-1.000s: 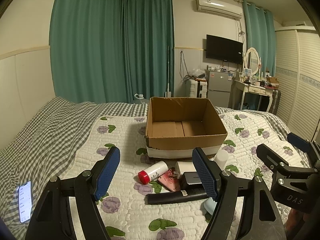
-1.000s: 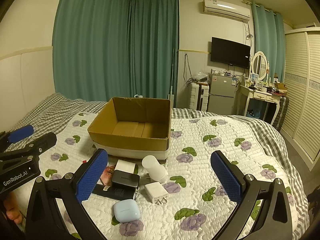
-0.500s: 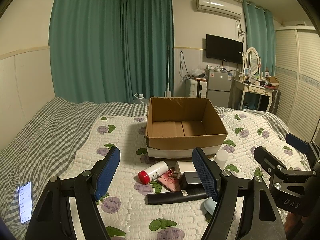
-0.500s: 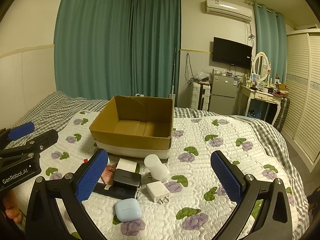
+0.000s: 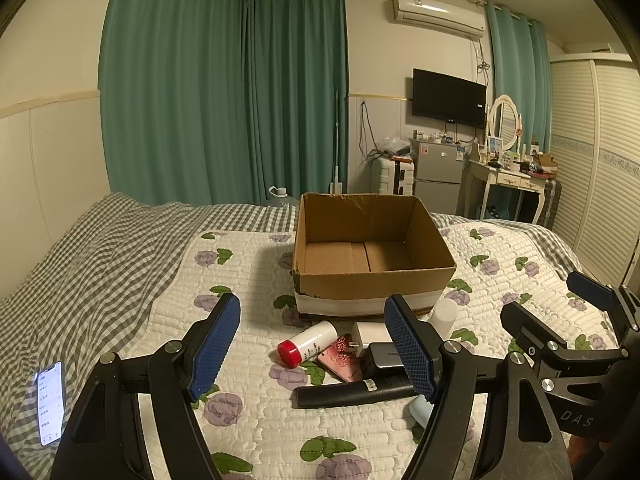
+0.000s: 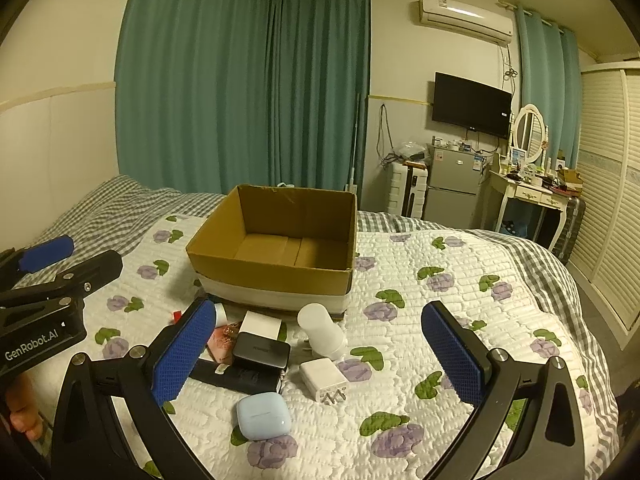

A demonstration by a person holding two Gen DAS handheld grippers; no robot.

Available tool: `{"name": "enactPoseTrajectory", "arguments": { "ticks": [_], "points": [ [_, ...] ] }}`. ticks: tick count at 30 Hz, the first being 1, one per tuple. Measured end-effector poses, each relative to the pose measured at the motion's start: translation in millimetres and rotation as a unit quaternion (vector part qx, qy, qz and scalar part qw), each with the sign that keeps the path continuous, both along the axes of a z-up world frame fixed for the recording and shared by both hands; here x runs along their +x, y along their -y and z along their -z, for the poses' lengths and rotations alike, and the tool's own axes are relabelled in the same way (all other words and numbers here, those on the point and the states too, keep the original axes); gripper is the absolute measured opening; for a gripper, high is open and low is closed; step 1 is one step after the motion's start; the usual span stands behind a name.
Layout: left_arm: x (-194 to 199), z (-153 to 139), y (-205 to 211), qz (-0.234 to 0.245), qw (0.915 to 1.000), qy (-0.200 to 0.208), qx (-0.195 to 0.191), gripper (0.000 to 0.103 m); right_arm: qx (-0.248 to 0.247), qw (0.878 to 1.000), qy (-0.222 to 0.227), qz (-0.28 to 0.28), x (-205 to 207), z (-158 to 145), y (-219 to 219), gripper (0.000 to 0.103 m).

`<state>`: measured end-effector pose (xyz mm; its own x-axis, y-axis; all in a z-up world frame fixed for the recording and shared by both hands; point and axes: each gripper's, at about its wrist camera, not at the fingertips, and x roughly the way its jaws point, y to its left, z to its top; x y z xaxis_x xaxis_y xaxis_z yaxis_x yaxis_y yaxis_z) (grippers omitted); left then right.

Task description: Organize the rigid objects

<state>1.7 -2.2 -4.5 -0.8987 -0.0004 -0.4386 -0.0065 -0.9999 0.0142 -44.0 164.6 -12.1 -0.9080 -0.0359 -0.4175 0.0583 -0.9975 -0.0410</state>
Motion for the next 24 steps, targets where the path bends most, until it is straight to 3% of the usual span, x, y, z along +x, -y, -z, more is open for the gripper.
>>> {"name": "enactPoseTrajectory", "arguments": {
  "ticks": [13, 16, 22, 24],
  "points": [
    [-11.4, 37.4, 16.2, -0.002, 0.9992, 0.039, 0.013, 0.077, 0.023, 0.996, 0.086, -0.03, -23.7, 53.4, 21.8, 0.103],
    [-15.1, 47.9, 18.8, -0.001, 0.9986, 0.051, 0.017, 0.077, 0.027, 0.991, 0.128, -0.037, -34.9, 77.8, 26.9, 0.103],
    [-23.4, 67.0, 19.8, 0.003, 0.997, 0.076, 0.015, 0.077, 0.009, 0.976, 0.212, -0.047, -54.6, 114.5, 29.8, 0.092],
    [-26.0, 72.6, 19.1, 0.006, 0.9962, 0.086, 0.012, 0.077, 0.006, 0.972, 0.229, -0.049, -58.5, 120.7, 29.2, 0.081]
  ]
}}
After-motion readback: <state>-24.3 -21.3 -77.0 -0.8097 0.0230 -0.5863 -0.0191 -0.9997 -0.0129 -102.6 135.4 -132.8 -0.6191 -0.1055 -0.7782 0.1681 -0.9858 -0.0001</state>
